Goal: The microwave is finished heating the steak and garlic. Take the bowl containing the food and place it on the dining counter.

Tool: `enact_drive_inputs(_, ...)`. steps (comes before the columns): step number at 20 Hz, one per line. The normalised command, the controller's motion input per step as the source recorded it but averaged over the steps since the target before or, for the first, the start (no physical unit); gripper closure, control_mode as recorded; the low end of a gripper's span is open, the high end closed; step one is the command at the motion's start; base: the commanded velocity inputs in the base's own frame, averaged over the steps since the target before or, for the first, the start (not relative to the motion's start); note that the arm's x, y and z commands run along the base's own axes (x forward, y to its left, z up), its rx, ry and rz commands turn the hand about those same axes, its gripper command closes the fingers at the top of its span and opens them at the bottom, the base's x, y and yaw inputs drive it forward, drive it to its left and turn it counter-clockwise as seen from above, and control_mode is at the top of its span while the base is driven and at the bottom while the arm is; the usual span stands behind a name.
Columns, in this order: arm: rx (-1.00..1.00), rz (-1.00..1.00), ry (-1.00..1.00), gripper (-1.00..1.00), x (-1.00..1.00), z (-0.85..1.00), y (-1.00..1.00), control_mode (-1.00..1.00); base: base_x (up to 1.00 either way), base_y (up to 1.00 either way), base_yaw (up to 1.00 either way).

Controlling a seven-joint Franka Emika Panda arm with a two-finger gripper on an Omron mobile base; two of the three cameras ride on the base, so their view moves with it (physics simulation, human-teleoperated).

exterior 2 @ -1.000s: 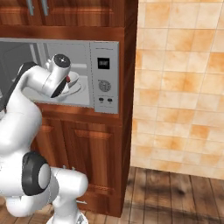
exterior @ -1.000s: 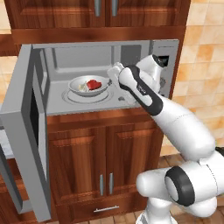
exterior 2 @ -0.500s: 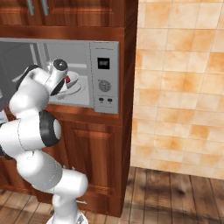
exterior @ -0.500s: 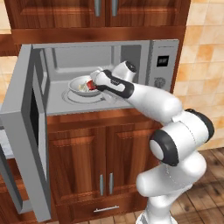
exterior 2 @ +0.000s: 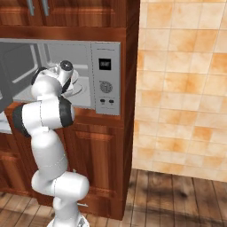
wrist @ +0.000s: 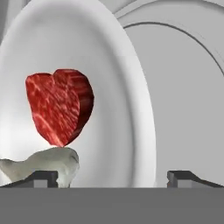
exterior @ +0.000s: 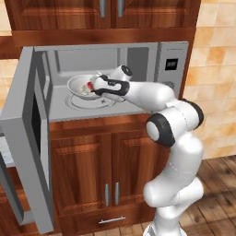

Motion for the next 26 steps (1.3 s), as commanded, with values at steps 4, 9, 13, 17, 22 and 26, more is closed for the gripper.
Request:
enact_drive_inputs(4,-0.09,0.0,0.03,1.0,0.03,-0.57,-0.05,-1.0,0.0,0.0,0.0)
enact_drive_inputs(9,0.0,0.0,0.0,1.0,0.0,0.0,0.0,-1.0,0.0,0.0,0.0)
enact_drive_inputs(13,0.01,0.0,-0.02,1.0,-0.32,0.0,-0.15,-1.0,0.0,0.0,0.0)
enact_drive_inputs(17,0.11,0.0,-0.22,1.0,-1.0,0.0,-0.58,-1.0,0.0,0.0,0.0)
enact_drive_inputs(22,0.16,0.0,-0.31,1.0,-1.0,0.3,-0.67,-1.0,0.0,0.0,0.0)
enact_drive_inputs(26,0.02,0.0,-0.03,1.0,-1.0,0.77,-0.44,-1.0,0.0,0.0,0.0)
